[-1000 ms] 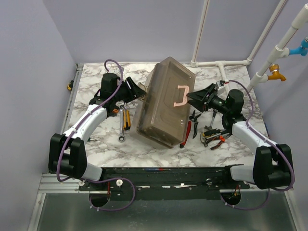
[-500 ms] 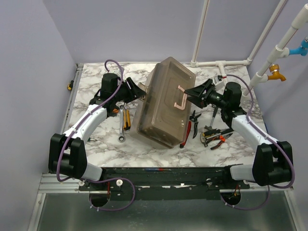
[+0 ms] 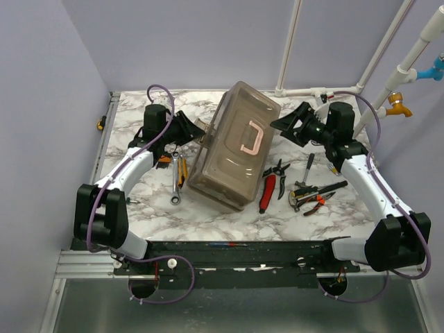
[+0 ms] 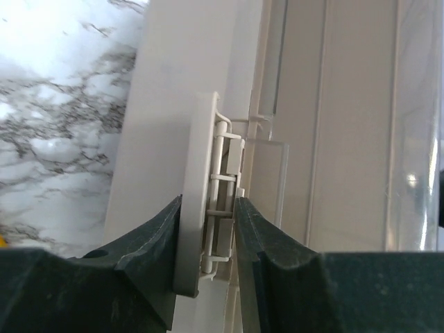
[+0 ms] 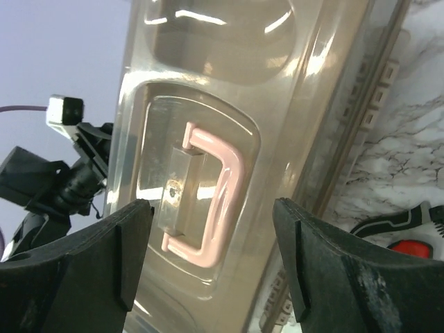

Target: Pack the tool kit

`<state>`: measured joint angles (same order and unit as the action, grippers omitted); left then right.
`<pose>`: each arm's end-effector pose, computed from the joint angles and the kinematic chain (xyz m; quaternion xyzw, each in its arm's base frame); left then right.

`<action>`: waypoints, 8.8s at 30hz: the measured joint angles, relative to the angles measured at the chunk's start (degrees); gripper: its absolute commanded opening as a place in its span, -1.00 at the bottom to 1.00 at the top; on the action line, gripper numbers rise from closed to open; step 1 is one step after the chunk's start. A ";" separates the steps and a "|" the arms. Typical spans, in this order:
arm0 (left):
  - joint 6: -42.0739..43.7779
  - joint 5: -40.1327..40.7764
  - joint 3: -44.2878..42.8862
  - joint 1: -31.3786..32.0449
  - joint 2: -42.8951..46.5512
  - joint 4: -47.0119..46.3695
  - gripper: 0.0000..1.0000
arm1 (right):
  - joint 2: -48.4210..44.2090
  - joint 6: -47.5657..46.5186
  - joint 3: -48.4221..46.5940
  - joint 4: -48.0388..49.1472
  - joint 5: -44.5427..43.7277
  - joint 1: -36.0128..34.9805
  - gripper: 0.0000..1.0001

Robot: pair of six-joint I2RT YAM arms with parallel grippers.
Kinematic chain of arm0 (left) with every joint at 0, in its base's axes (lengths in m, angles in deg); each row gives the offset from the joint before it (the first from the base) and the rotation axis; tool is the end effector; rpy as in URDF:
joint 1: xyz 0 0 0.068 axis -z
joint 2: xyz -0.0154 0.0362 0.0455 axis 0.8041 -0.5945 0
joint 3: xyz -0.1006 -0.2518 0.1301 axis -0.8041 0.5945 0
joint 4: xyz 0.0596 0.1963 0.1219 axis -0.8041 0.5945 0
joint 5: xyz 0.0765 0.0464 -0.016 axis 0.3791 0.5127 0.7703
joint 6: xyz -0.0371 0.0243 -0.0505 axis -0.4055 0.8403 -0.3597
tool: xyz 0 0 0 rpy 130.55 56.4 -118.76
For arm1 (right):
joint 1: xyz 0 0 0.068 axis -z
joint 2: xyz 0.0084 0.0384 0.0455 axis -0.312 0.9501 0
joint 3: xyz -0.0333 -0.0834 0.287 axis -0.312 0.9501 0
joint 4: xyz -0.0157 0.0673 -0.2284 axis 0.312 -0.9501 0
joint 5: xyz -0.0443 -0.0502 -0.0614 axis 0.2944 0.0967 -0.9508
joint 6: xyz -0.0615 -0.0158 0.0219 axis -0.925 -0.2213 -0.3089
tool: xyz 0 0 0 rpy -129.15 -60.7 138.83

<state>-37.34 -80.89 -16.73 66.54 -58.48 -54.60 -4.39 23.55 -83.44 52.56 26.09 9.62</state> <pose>0.3148 -0.0963 0.3121 -0.1182 0.8305 -0.4105 0.3575 0.2735 0.0687 0.3486 0.1332 0.8003 0.4508 0.3723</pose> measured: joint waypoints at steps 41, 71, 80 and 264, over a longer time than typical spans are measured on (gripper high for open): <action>-8.68 7.82 25.07 -4.46 28.57 -5.68 0.63 | 23.41 -3.10 -18.71 -1.81 -4.48 -10.64 0.91; 1.27 9.88 -20.50 8.96 4.79 23.80 0.60 | 36.00 -24.09 -58.31 -43.36 -61.27 -34.73 0.77; -1.46 11.34 -15.28 4.92 4.83 22.12 0.59 | 43.08 -24.70 -65.35 -49.94 -75.78 -39.26 0.77; -1.42 7.85 -65.18 24.20 -35.04 38.49 0.25 | 12.26 -6.84 -13.00 -10.93 -12.24 0.04 0.65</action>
<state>-38.76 -73.04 -81.91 90.73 -93.52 -16.11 7.88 16.71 -96.45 41.63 13.85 9.67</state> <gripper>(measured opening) 0.646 0.838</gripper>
